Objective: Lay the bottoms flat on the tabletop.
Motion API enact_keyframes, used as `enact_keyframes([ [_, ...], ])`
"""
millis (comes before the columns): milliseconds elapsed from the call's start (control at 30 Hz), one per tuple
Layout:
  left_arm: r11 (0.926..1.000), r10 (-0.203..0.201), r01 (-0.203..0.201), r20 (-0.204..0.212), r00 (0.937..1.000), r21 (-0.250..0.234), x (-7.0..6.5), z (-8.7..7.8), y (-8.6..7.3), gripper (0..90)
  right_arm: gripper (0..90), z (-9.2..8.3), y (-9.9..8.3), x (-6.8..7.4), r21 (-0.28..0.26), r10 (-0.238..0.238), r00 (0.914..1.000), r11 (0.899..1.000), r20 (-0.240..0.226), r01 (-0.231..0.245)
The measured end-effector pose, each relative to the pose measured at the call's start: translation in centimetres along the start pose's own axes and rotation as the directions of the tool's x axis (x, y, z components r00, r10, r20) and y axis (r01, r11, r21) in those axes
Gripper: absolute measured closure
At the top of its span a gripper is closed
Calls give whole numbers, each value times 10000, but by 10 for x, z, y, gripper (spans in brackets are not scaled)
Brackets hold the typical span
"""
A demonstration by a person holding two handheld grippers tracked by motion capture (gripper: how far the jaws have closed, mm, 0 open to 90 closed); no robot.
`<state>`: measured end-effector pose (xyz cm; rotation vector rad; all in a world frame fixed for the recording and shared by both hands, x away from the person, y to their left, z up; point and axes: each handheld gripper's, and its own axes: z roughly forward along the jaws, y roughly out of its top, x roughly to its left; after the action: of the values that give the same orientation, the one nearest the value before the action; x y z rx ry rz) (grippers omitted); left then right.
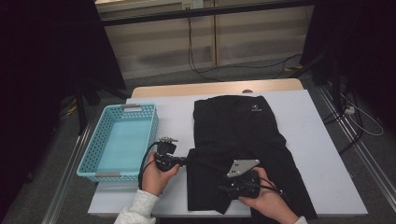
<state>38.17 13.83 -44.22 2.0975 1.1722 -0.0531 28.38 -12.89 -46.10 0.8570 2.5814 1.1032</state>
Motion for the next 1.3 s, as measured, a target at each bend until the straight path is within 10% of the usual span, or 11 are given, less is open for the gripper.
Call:
enact_keyframes([
  [300, 9997, -231, 232, 91, 9997, -125, 2, -4, 1, 892, 897, -16, -13, -8, 122, 306, 9985, 9995, -460, -301],
  [500, 9997, -256, 256, 89, 9996, -26, 3, -2, 0, 890, 866, -27, -18, -10, 513, 75, 9991, 9987, -429, -53],
  [867, 9999, -99, 100, -84, 9999, 92, 1, 0, 0, 854, 528, 1, 10, -7, -721, 473, 9987, 9964, 210, -456],
  [1167, 9998, -192, 190, -305, 9994, -69, 2, -1, -1, 753, 532, 27, 18, 5, -517, 10, 10000, 9987, -15, -11],
  [1300, 9983, -171, 152, -325, 9993, -571, 3, -4, 1, 574, 766, 26, 18, 7, -502, -111, 9998, 9987, -173, 103],
])
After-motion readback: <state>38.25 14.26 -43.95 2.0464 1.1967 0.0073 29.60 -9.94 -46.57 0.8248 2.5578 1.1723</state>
